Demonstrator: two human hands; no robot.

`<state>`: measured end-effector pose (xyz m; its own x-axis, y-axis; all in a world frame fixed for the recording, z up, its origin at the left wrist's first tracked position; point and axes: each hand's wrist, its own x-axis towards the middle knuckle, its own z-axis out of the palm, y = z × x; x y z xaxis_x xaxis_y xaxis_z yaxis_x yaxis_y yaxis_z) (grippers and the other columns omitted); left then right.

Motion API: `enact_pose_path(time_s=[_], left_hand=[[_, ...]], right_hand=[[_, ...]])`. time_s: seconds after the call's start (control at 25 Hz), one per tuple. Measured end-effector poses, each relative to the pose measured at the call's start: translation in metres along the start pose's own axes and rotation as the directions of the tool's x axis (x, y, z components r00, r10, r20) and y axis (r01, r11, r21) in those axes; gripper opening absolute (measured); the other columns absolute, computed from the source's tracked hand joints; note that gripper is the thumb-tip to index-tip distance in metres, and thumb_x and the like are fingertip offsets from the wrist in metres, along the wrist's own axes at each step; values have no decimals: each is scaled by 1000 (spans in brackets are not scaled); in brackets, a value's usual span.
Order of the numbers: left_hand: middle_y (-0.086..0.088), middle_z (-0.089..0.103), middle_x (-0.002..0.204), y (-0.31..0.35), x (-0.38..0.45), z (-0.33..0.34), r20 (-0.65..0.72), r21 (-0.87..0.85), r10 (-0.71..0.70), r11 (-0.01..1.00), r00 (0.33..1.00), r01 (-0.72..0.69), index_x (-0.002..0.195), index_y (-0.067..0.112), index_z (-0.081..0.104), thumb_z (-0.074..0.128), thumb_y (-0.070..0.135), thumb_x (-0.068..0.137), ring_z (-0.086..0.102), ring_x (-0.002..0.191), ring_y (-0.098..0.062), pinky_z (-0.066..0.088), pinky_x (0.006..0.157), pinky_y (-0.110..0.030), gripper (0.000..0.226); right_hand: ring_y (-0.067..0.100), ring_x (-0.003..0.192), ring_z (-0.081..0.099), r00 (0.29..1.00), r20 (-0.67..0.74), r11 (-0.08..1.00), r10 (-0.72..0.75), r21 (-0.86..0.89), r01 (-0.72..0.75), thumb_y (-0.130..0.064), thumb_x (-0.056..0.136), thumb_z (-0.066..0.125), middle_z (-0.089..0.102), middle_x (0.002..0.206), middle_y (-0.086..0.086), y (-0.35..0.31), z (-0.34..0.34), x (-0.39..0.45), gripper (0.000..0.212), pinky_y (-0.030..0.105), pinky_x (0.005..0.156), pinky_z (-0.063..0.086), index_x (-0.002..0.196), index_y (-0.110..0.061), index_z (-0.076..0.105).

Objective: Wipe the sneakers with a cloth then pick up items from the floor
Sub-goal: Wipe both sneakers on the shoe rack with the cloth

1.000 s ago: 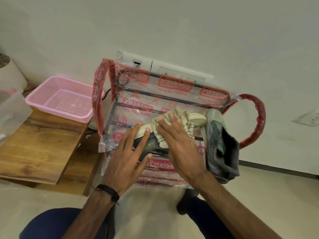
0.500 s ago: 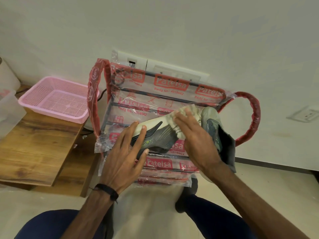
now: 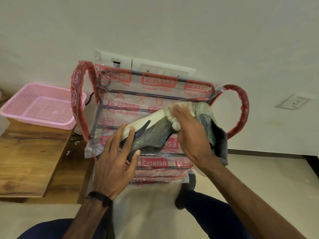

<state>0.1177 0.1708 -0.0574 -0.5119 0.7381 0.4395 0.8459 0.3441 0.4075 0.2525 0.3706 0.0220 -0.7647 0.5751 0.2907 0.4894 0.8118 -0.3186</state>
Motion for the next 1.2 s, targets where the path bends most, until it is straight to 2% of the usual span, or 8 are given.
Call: enact_pose_path(time_s=[0.08, 0.16, 0.32, 0.4, 0.6, 0.84, 1.08, 1.2], left_hand=[[-12, 28, 161, 2, 0, 1, -4, 5, -9, 1000, 1000, 9, 157, 16, 29, 46, 43, 98, 39, 140, -32, 61, 81, -47, 67], [-12, 29, 161, 0, -1, 1, -23, 7, -26, 1000, 999, 26, 157, 16, 31, 48, 43, 97, 40, 138, -32, 62, 77, -45, 67], [-11, 31, 160, -4, -1, -1, -42, 10, -26, 1000, 999, 26, 156, 17, 33, 49, 43, 96, 42, 137, -31, 62, 74, -42, 67], [-10, 31, 160, -3, -1, -1, -44, 0, -13, 1000, 999, 13, 156, 18, 33, 48, 44, 96, 43, 136, -31, 62, 74, -41, 67], [-5, 32, 161, 1, 2, -2, -60, -58, -56, 997, 997, 53, 155, 18, 35, 52, 47, 95, 47, 135, -25, 59, 76, -33, 69], [-2, 36, 159, -2, -2, -6, -70, -113, -80, 991, 994, 71, 152, 18, 39, 55, 49, 92, 48, 135, -18, 48, 90, -26, 70], [2, 41, 157, 4, 2, -14, -65, -178, -123, 978, 990, 109, 152, 19, 40, 66, 45, 91, 47, 135, -9, 47, 93, -23, 71], [6, 51, 148, 6, 3, -19, -14, -284, -250, 930, 968, 235, 154, 26, 33, 79, 40, 81, 53, 116, 0, 44, 86, -14, 87]], right_hand=[[25, 125, 57, 926, -93, 927, 365, 133, -351, 12, 86, 48, 62, 135, 2, 12, -2, 24, 56, 39, 109, 46, 134, -17, 59], [26, 123, 57, 896, -111, 898, 431, 153, -413, 14, 83, 47, 63, 133, 4, 2, -1, 34, 58, 36, 107, 45, 132, -14, 60], [25, 149, 28, 1000, -11, 1000, -8, 6, 8, 15, 80, 43, 40, 157, 6, -46, 10, -4, 72, 42, 119, 21, 147, -12, 47], [27, 150, 27, 959, 85, 950, -270, -142, 280, 10, 79, 49, 40, 156, 8, -45, 14, -20, 71, 46, 118, 24, 146, -11, 46], [26, 150, 28, 988, -65, 990, 141, -15, -143, 20, 79, 46, 40, 158, 4, -9, 9, 19, 76, 46, 121, 27, 148, -13, 47], [29, 149, 28, 896, 129, 872, -425, -206, 444, 9, 78, 45, 43, 154, 10, -53, 21, -12, 70, 46, 120, 15, 145, -8, 48], [24, 151, 25, 998, -7, 995, 64, -71, -65, 16, 79, 46, 40, 157, 4, -20, 5, 29, 74, 53, 121, 27, 147, -14, 48], [22, 152, 20, 988, 42, 985, -146, -91, 149, 18, 75, 45, 37, 158, 0, -56, 21, -1, 82, 45, 118, 25, 149, -17, 45]])
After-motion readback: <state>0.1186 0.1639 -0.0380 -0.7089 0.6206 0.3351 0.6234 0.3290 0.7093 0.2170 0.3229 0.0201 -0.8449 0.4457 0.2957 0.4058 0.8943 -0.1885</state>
